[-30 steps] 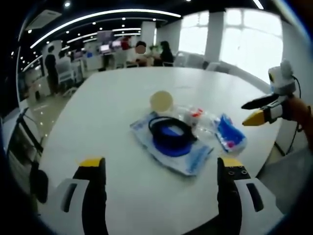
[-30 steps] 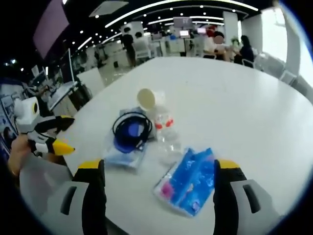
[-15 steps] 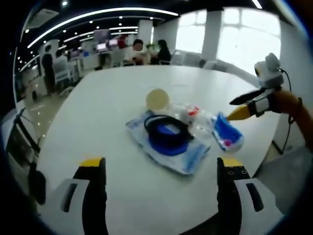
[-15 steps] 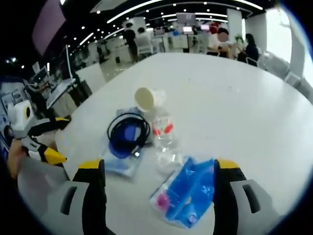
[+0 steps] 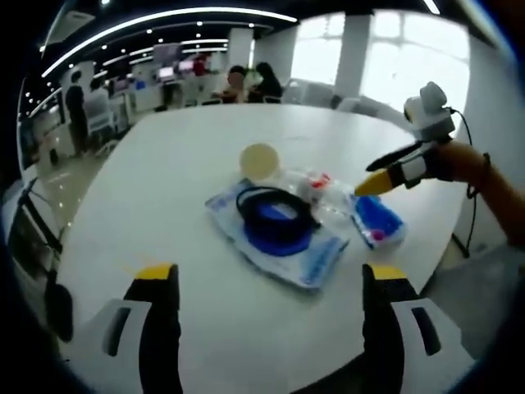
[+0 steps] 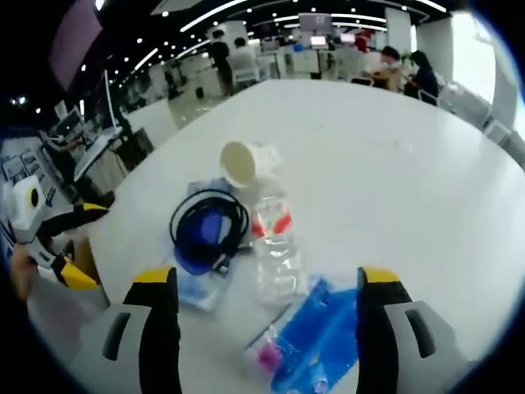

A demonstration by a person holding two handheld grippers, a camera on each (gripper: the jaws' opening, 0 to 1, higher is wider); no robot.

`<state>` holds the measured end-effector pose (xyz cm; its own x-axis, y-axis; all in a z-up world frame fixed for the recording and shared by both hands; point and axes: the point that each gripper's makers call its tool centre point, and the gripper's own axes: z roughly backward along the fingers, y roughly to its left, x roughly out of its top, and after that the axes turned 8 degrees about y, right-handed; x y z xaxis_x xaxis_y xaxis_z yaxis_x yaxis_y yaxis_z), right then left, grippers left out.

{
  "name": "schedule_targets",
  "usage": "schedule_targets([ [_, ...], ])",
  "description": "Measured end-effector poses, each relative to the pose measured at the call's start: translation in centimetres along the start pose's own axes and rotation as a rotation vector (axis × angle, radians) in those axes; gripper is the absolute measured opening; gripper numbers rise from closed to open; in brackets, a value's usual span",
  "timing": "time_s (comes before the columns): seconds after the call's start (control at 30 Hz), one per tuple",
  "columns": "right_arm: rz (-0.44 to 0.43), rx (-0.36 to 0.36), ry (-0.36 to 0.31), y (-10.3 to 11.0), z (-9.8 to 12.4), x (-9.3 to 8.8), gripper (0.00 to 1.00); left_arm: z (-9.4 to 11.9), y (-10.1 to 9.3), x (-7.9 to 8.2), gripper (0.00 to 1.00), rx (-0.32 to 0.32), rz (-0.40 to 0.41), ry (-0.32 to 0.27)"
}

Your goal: Arrange the tabletop items into an orderly group along one side of the table until the central work area is clear of visible clutter.

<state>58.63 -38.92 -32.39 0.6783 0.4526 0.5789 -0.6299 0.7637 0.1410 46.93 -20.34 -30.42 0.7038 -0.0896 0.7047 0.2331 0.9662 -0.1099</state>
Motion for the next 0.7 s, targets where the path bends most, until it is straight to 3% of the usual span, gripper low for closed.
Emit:
schedule_targets([
  [0.1,0.009,-0.006,0.017,-0.3,-0.6,0.0,0.89,0.1,0.2,0.3,0.9,0.009,0.008,-0.016],
  [0.7,0.035,-0.011,0.065,-1.2,-4.1,1.7,0.86,-0.2,0.1,-0.5,0.89,-0.009,0.016,0.026],
])
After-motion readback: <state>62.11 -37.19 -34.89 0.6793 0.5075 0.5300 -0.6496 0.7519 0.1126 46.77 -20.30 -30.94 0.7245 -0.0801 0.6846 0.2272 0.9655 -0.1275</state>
